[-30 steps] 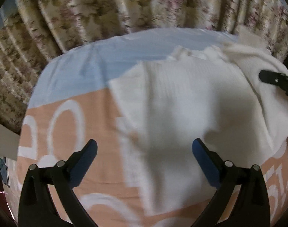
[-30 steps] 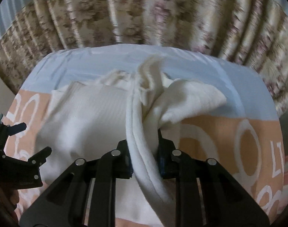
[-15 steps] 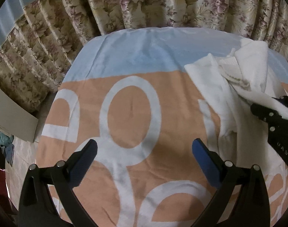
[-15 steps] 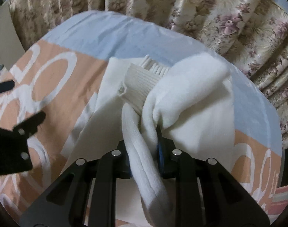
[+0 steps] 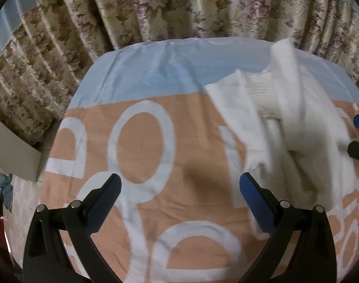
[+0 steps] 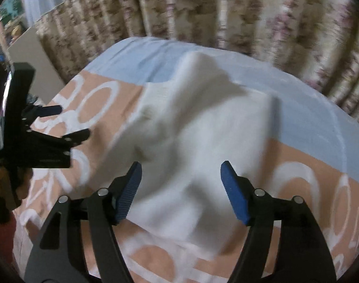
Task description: Fold small clothes
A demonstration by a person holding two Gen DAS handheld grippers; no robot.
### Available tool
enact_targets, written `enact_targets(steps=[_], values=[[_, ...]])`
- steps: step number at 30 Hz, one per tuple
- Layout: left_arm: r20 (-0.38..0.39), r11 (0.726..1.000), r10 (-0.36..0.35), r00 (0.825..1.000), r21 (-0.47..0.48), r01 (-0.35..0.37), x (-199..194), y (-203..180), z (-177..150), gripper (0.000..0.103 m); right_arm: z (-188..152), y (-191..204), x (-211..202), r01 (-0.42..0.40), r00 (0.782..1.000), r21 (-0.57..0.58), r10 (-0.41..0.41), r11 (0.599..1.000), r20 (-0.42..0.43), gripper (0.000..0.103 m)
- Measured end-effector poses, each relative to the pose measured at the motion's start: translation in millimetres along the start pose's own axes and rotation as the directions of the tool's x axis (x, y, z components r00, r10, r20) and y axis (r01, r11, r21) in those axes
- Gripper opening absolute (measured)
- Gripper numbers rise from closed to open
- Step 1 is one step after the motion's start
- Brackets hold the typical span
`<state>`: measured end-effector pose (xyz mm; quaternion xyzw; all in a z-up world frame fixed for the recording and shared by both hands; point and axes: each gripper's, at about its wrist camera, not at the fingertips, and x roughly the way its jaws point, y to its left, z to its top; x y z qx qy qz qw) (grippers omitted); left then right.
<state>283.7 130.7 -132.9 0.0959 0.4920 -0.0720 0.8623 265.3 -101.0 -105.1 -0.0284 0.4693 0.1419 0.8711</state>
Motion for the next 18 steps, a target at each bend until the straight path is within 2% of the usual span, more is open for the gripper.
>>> enact_targets(steps=[3, 6, 9, 12, 18], values=[[0.004, 0.997, -0.08, 0.997, -0.006, 0.08, -3.9, -15.1, 8.0, 0.1, -8.4, -28.6, 0.6, 0.003, 1.0, 0.094, -0.003, 0.996, 0.004, 0.07], [0.014, 0.992, -0.125, 0.992, 0.021, 0.125, -8.2, -35.8, 17.2, 0.1, -16.0, -49.7, 9.5, -0.022, 0.999, 0.172, 0.025, 0.985, -0.019, 0.067], [0.033, 0.989, -0.126, 0.991, 0.078, 0.123, -9.5, -62.6, 27.4, 0.1, -22.6, -60.9, 18.1, -0.015, 0.999, 0.204, 0.024, 0.979, -0.038, 0.064], [0.022, 0.986, -0.126, 0.992, 0.115, 0.123, 0.1, -84.3, 38.7, 0.1, -27.6, -64.6, 20.7, -0.015, 0.999, 0.209, 0.024, 0.978, -0.04, 0.063], [0.022, 0.98, -0.127, 0.992, 0.16, 0.122, 12.2, -101.4, 56.3, 0.1, -30.0, -73.6, 19.9, -0.025, 0.999, 0.209, 0.034, 0.978, -0.037, 0.063]])
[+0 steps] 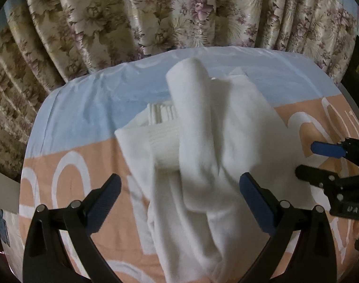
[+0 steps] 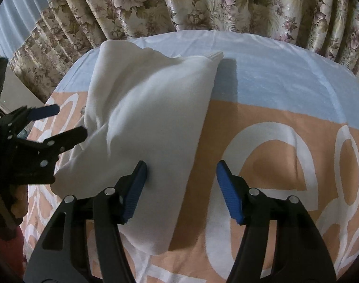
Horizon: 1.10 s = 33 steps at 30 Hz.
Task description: Fold small clothes
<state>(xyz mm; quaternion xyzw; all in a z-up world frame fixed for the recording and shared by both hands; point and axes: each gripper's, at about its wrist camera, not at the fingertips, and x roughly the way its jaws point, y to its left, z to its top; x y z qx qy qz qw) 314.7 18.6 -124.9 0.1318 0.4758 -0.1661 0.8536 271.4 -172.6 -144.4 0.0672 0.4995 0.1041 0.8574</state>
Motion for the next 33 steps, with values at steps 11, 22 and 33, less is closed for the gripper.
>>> enact_targets(steps=[11, 22, 33], values=[[-0.061, 0.999, -0.03, 0.998, 0.015, 0.031, 35.4, -9.2, 3.8, 0.054, -4.4, -2.7, 18.6, -0.099, 0.994, 0.013, 0.1, 0.995, -0.052, 0.027], [-0.03, 0.999, -0.011, 0.999, 0.041, 0.012, -0.4, -0.9, -7.7, 0.01, -1.5, 37.3, -6.6, -0.021, 0.999, -0.08, 0.024, 0.997, 0.035, 0.013], [-0.051, 0.999, -0.014, 0.999, -0.029, 0.012, -4.0, 36.7, -34.8, 0.012, 2.7, 80.7, 8.4, 0.059, 0.998, -0.174, -0.058, 0.983, 0.011, 0.013]])
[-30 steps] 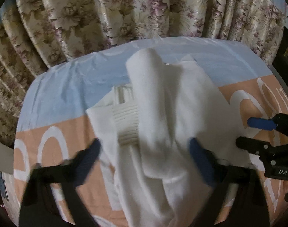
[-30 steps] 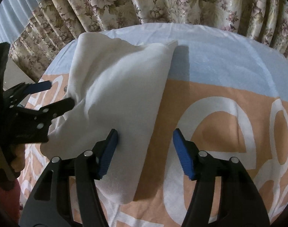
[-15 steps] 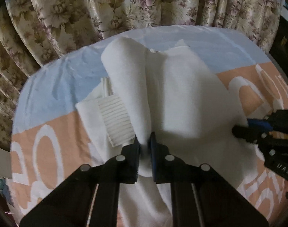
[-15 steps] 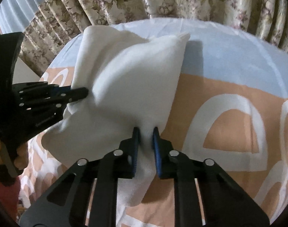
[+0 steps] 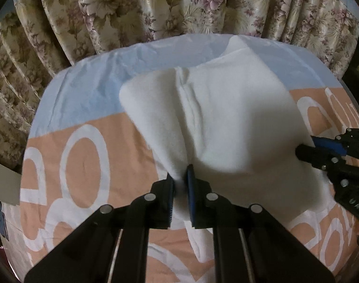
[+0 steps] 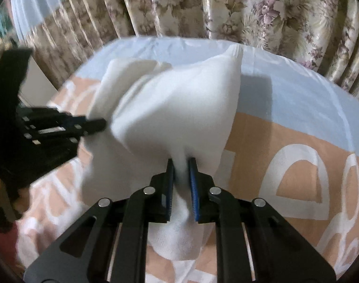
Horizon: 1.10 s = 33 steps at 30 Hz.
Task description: Fold small clothes
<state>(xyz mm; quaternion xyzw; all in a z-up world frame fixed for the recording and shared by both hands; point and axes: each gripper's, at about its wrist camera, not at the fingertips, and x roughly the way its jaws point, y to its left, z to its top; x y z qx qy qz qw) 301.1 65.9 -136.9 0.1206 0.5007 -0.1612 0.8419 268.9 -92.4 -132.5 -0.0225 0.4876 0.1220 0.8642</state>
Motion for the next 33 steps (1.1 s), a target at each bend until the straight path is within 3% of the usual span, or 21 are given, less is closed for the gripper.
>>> enact_targets(steps=[3, 6, 9, 11, 16, 19, 21, 22, 23, 24, 26, 33], values=[[0.007, 1.0, 0.015, 1.0, 0.012, -0.015, -4.6, -5.3, 0.7, 0.021, -2.5, -8.4, 1.9, -0.009, 1.0, 0.019, 0.009, 1.0, -0.004, 0.015], [0.017, 0.999, 0.044, 0.999, 0.013, -0.045, -13.2, -9.7, -3.1, 0.044, -3.9, -15.3, -4.5, -0.022, 1.0, 0.034, 0.022, 0.999, -0.001, 0.02], [0.009, 0.999, 0.035, 0.999, -0.015, -0.035, -21.9, -9.6, -13.8, 0.046, -8.0, -17.2, -14.3, -0.023, 1.0, 0.027, 0.023, 0.999, 0.009, 0.022], [-0.007, 0.999, 0.023, 1.0, -0.042, -0.024, -27.9, -9.9, -25.5, 0.048, -14.1, -13.8, -21.6, -0.014, 1.0, -0.002, 0.014, 1.0, 0.01, 0.033], [-0.038, 0.999, -0.014, 0.999, -0.043, 0.013, -35.6, -27.6, -50.4, 0.049, -33.5, -5.7, -28.6, 0.037, 0.999, -0.088, -0.038, 0.995, -0.008, 0.049], [-0.04, 0.999, -0.031, 0.999, -0.03, 0.03, -32.6, -38.7, -53.8, 0.049, -42.1, -11.8, -23.8, 0.02, 0.999, -0.063, -0.022, 0.998, -0.031, 0.05], [-0.055, 0.999, -0.038, 0.998, -0.027, 0.036, -23.1, -43.6, -51.2, 0.046, -44.4, -17.3, -18.2, -0.003, 0.999, -0.033, 0.001, 0.999, -0.051, 0.049], [-0.057, 0.999, -0.046, 0.997, -0.027, 0.045, -19.7, -44.2, -50.4, 0.036, -45.7, -18.8, -15.4, -0.016, 0.998, -0.023, 0.015, 1.0, -0.057, 0.045], [-0.061, 0.998, -0.062, 0.996, -0.027, 0.06, -14.9, -43.8, -50.1, 0.025, -46.5, -19.3, -13.8, -0.034, 0.998, -0.013, 0.033, 0.999, -0.059, 0.034], [-0.082, 0.996, -0.083, 0.993, -0.033, 0.081, -6.8, -43.4, -49.0, 0.009, -48.0, -19.7, -10.4, -0.052, 0.996, -0.002, 0.052, 0.999, -0.065, 0.03], [-0.091, 0.996, -0.088, 0.992, -0.032, 0.085, 1.2, -43.0, -49.2, 0.007, -50.9, -19.8, -7.3, -0.061, 0.996, 0.004, 0.061, 0.998, -0.064, 0.017], [-0.067, 0.993, -0.115, 0.991, -0.009, 0.115, -13.0, -29.9, -44.7, 0.004, -47.2, -22.3, -18.3, -0.127, 0.991, 0.063, 0.13, 0.99, -0.038, 0.013]])
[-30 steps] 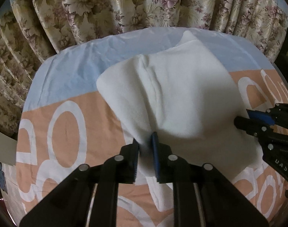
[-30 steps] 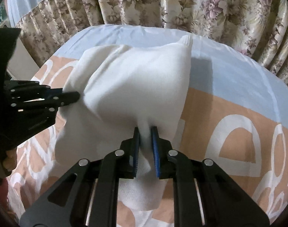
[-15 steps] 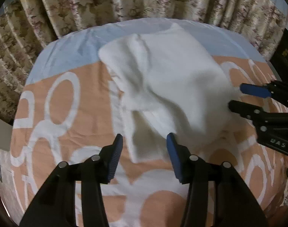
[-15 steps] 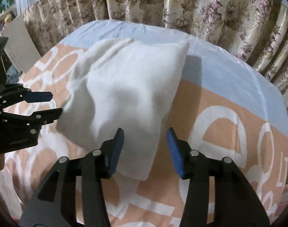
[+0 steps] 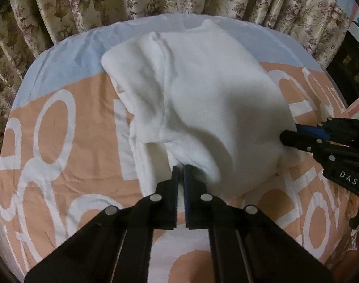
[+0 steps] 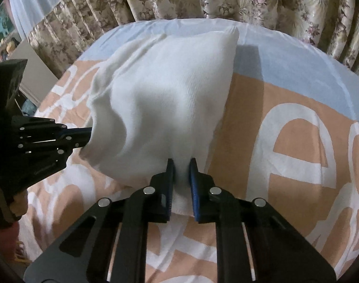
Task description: Fold small clothes
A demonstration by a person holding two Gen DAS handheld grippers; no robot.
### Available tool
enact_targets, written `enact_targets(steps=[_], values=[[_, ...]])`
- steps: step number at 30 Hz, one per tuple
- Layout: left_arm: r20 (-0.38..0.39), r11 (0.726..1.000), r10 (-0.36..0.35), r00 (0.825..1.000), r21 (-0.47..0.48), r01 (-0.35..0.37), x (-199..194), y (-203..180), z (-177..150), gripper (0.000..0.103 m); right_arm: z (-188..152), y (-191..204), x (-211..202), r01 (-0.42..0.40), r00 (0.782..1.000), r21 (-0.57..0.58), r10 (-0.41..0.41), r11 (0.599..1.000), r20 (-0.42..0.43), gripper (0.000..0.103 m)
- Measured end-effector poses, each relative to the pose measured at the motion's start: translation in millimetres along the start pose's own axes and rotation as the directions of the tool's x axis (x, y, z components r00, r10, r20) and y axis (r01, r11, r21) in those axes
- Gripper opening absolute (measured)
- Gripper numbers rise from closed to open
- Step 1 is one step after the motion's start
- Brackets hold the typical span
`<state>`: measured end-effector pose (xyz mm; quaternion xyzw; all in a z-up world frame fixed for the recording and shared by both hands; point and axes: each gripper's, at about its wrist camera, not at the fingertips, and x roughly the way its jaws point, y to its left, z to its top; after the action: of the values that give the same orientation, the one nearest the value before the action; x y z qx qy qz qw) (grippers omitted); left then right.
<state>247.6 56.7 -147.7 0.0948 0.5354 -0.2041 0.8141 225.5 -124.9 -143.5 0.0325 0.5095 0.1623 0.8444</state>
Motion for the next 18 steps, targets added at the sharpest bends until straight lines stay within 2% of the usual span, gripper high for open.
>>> enact_targets(steps=[3, 4, 6, 12, 15, 17, 18], values=[[0.023, 1.0, 0.018, 1.0, 0.018, -0.018, -14.8, 7.2, 1.8, 0.003, 3.4, 5.6, -8.1, -0.036, 0.999, 0.024, 0.036, 0.999, 0.011, 0.013], [0.032, 0.999, 0.029, 0.999, 0.022, -0.03, -22.2, 12.9, 1.6, 0.0, 4.4, 8.5, -10.1, -0.044, 0.999, 0.029, 0.043, 0.999, 0.012, 0.013], [0.042, 0.997, 0.075, 0.996, 0.031, -0.077, -30.4, 25.1, 0.2, 0.0, 5.0, 15.5, -12.0, -0.042, 0.999, 0.034, 0.042, 0.999, 0.013, 0.013], [-0.034, 0.991, 0.13, 0.991, -0.035, -0.131, -10.7, 57.3, -10.1, 0.0, -1.1, 24.3, 9.5, 0.034, 0.999, -0.009, -0.034, 0.999, -0.012, 0.013], [-0.014, 0.994, 0.091, 0.996, -0.066, -0.091, -15.1, 53.6, -16.5, 0.0, -4.9, 26.4, 17.2, 0.072, 0.997, -0.044, -0.072, 0.996, -0.014, 0.013], [0.018, 0.996, 0.068, 0.998, -0.056, -0.066, -24.9, 40.6, -17.1, 0.002, -5.0, 24.0, 15.4, 0.057, 0.998, -0.036, -0.057, 0.998, -0.008, 0.016], [0.028, 0.998, 0.046, 0.999, -0.049, -0.044, -28.7, 33.0, -16.5, 0.015, -4.5, 22.0, 12.7, 0.049, 0.999, -0.03, -0.049, 0.998, -0.003, 0.017]])
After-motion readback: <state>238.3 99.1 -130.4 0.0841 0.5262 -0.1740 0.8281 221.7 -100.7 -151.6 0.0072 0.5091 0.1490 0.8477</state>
